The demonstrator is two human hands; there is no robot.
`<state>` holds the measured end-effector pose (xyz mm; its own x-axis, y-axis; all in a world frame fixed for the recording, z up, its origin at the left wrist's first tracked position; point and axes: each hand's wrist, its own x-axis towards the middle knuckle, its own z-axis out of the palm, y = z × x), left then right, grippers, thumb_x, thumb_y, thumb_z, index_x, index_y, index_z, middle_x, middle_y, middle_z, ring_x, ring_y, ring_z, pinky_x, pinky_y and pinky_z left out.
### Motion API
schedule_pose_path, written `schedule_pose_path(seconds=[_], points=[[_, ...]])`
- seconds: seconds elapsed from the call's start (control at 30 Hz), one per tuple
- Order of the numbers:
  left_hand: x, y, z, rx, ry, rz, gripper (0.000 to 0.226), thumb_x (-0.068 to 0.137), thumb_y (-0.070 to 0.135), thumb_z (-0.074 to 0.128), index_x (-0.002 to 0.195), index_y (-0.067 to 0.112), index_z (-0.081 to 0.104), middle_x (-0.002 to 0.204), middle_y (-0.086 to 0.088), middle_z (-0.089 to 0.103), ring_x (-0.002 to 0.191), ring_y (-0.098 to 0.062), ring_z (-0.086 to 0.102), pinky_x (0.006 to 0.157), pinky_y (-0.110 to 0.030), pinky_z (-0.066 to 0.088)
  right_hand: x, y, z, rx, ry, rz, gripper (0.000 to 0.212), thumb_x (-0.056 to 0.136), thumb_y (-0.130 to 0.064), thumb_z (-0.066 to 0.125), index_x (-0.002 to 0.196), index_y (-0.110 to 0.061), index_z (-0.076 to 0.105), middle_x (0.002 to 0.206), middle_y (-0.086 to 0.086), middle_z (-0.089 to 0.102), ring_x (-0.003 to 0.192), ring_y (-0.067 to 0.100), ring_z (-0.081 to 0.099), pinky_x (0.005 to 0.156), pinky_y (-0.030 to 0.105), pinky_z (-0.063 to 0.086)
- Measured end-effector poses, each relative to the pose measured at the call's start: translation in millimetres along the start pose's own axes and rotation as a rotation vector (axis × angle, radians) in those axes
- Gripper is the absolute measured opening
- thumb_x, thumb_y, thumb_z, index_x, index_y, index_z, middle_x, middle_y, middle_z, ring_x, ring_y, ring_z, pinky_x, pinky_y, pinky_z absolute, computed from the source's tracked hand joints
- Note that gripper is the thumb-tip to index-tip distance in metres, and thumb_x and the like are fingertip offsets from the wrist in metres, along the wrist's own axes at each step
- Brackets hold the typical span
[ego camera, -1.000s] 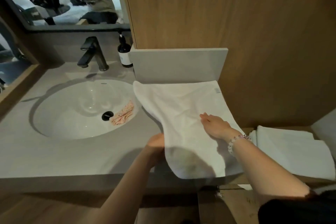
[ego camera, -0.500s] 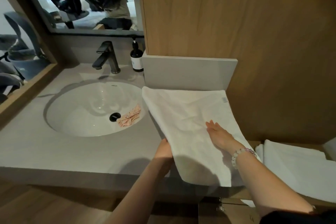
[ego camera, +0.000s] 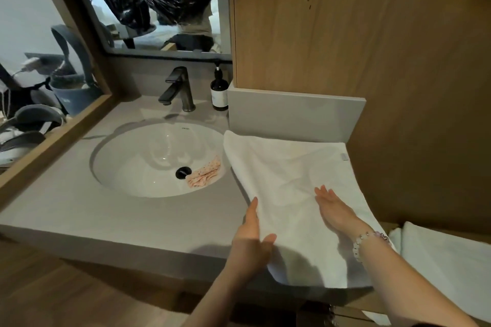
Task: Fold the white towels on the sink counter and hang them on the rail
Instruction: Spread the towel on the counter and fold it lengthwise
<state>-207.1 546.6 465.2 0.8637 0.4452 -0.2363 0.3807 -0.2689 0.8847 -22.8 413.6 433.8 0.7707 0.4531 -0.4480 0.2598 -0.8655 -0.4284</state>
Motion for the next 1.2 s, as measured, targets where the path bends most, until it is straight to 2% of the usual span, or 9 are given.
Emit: schedule_pose_path(seconds=[0.2,0.4,0.5,0.6,0.73,0.83,1.0,1.1,1.2], points=[[0,17,-20,0.092,0.194,-0.024,0.064,0.090,0.016,0.057,0.140,0.028,0.019,0.116,-0.003,0.059,0.110,-0.021,0.056,0.099,-0.037,0.044,-1,-1,0,0.030,0.012,-0.006,0.047,0.104,-0.023,0.009,0.152,-0.019,0.008,0.159,-0.002,-0.005,0.146,0.014,-0.007,0.117,0.033,0.002],[-6,45,-24,0.290,0.217,0.024,0.057,0.091,0.014,0.055,0.137,0.025,0.023,0.114,-0.005,0.058,0.106,-0.020,0.057,0.091,-0.030,0.046,-3,3,1,-0.053,0.014,-0.068,0.048,0.105,-0.022,0.012,0.152,-0.016,0.005,0.159,0.000,-0.006,0.146,0.016,-0.008,0.117,0.031,0.004],[-12,41,-28,-0.171,0.057,-0.030,0.066,0.085,0.026,0.067,0.137,0.022,0.026,0.105,0.001,0.062,0.095,-0.013,0.062,0.086,-0.025,0.049,-1,6,1,-0.098,0.010,-0.071,0.048,0.105,-0.025,0.012,0.152,-0.018,0.004,0.159,-0.002,-0.008,0.146,0.015,-0.009,0.117,0.032,0.004],[-26,24,-30,-0.703,-0.115,-0.067,0.079,0.066,0.020,0.083,0.129,0.026,0.035,0.122,-0.002,0.060,0.102,-0.012,0.064,0.094,-0.030,0.048,-10,-4,-3,0.138,0.014,-0.084,0.050,0.104,-0.032,0.019,0.151,-0.016,0.012,0.159,-0.006,0.000,0.146,0.015,-0.004,0.118,0.034,0.003],[-48,8,-15,-0.287,-0.202,0.173,0.077,0.075,0.006,0.070,0.120,0.040,0.018,0.142,0.014,0.036,0.130,0.001,0.040,0.105,-0.020,0.040,-71,-23,-4,0.671,0.031,-0.234,0.058,0.086,-0.068,0.040,0.138,-0.043,0.033,0.139,-0.023,0.029,0.139,0.010,0.027,0.111,0.029,0.023],[-48,14,0,-0.175,-0.025,0.268,0.067,0.082,0.019,0.070,0.120,0.039,0.019,0.135,0.019,0.039,0.125,0.008,0.041,0.105,-0.013,0.035,-123,-39,0,0.597,0.036,-0.396,0.091,0.043,-0.094,0.050,0.123,-0.052,0.039,0.128,-0.036,0.035,0.118,-0.006,0.039,0.097,0.017,0.034],[-34,32,10,-0.210,0.174,0.266,0.043,0.089,0.014,0.061,0.110,0.038,0.033,0.119,0.036,0.041,0.116,0.012,0.046,0.102,-0.015,0.038,-139,-33,12,0.486,0.338,-0.451,0.017,0.076,-0.044,0.066,0.090,-0.050,0.057,0.092,-0.040,0.060,0.098,-0.013,0.053,0.083,0.011,0.044],[-28,42,10,-0.173,0.223,0.328,0.037,0.089,0.014,0.060,0.106,0.034,0.035,0.118,0.037,0.039,0.107,0.022,0.044,0.093,-0.002,0.037,-130,-29,7,0.530,0.365,-0.481,0.016,0.084,-0.029,0.065,0.089,-0.044,0.065,0.092,-0.037,0.063,0.096,-0.009,0.057,0.076,0.007,0.044],[-24,46,8,-0.018,0.280,0.410,0.029,0.090,0.017,0.059,0.110,0.027,0.041,0.125,0.022,0.042,0.112,0.006,0.046,0.089,0.000,0.034,-118,-31,-7,0.613,0.461,-0.430,0.010,0.088,-0.022,0.062,0.091,-0.025,0.071,0.080,-0.024,0.065,0.082,0.002,0.062,0.076,0.010,0.044]])
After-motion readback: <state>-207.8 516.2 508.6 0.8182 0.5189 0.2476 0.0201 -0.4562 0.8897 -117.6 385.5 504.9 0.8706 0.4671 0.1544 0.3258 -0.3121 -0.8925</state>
